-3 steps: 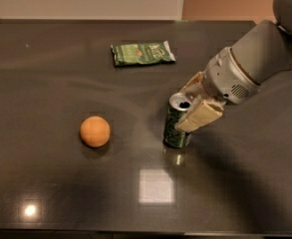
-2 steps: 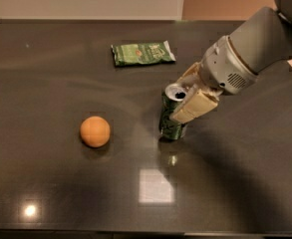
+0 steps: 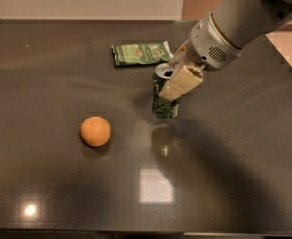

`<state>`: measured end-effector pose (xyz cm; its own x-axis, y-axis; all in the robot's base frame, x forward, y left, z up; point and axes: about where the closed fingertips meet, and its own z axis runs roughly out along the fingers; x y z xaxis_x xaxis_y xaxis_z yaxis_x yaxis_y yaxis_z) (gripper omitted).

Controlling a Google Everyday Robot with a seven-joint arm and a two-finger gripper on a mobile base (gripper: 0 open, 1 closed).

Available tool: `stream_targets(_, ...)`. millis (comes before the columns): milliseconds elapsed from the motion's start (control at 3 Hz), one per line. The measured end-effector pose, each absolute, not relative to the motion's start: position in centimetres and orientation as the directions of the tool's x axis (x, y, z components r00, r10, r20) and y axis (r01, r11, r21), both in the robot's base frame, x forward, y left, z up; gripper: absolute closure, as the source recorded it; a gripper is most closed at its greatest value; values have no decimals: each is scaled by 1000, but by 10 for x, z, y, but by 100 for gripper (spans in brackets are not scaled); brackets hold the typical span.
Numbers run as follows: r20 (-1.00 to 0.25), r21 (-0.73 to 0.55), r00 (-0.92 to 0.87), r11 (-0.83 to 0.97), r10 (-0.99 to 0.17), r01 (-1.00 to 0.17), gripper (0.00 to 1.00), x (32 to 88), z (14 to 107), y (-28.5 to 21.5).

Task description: Move green can near green jalapeno chip bag

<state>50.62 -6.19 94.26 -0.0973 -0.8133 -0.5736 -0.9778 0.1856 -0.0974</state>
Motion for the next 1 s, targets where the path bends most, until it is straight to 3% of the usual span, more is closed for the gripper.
stream_targets(1000,-584,-163,-144,289,-799,-944,100,597,951,-71)
